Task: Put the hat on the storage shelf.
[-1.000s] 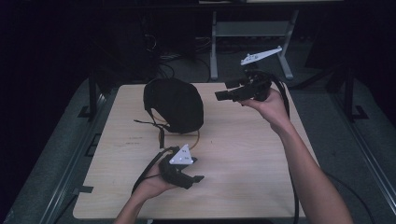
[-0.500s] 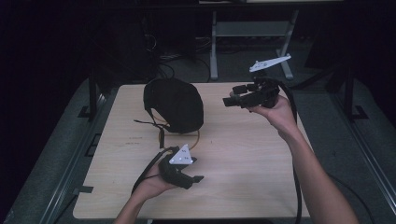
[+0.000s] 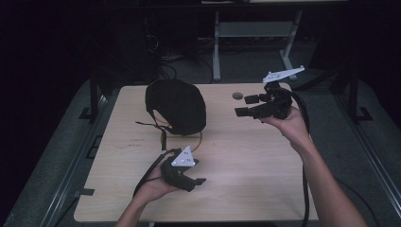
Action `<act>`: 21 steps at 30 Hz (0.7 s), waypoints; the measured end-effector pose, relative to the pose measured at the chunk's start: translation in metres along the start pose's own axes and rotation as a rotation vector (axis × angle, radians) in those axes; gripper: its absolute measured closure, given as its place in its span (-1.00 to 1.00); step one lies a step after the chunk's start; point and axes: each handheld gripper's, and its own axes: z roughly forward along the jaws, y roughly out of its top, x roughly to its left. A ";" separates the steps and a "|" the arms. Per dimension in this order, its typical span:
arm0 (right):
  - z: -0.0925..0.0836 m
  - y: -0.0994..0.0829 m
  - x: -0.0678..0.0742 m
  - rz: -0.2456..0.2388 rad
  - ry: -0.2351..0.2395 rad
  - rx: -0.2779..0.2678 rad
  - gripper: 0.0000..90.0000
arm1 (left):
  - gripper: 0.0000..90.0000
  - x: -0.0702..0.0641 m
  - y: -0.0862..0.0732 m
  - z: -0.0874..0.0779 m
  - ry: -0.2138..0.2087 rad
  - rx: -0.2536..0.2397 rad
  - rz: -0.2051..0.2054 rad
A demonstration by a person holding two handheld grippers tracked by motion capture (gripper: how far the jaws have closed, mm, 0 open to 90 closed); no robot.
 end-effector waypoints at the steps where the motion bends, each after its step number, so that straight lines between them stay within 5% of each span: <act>1: -0.001 -0.002 0.000 0.003 -0.001 0.001 -0.48 | -0.28 0.000 0.000 0.000 0.000 0.000 0.002; 21: -0.019 -0.056 -0.001 0.030 -0.028 0.018 -0.52 | -0.29 0.002 -0.002 -0.001 0.002 0.004 -0.002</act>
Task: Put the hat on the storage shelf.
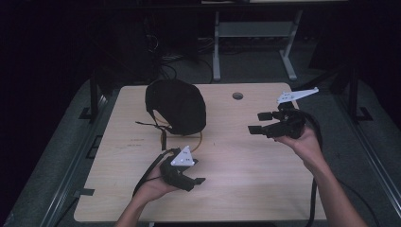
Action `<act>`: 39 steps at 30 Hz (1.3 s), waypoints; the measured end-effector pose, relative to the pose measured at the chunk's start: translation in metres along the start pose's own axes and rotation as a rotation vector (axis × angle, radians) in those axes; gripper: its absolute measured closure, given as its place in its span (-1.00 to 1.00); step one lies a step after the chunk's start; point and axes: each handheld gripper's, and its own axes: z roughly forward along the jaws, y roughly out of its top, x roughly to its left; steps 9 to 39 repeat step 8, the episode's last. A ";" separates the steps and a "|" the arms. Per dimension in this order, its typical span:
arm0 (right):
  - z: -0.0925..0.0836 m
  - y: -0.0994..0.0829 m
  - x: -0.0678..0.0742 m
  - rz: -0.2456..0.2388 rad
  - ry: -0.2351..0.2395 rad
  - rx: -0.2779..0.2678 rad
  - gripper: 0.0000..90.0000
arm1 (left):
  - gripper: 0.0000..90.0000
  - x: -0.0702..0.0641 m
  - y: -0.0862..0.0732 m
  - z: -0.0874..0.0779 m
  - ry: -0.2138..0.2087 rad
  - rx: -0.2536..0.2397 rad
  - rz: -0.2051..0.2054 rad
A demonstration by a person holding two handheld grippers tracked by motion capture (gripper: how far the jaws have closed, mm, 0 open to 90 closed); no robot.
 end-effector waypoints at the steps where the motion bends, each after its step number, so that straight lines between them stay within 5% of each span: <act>1: -0.001 -0.004 0.000 0.002 -0.002 0.006 -0.52 | -0.29 0.000 0.000 0.000 0.000 0.000 0.002; 8: -0.006 -0.034 0.001 0.022 -0.009 0.012 -0.54 | -0.29 0.001 0.000 0.000 -0.002 -0.009 -0.003; 39: -0.006 -0.034 0.001 0.022 -0.009 0.012 -0.54 | -0.29 0.001 0.000 0.000 -0.002 -0.009 -0.003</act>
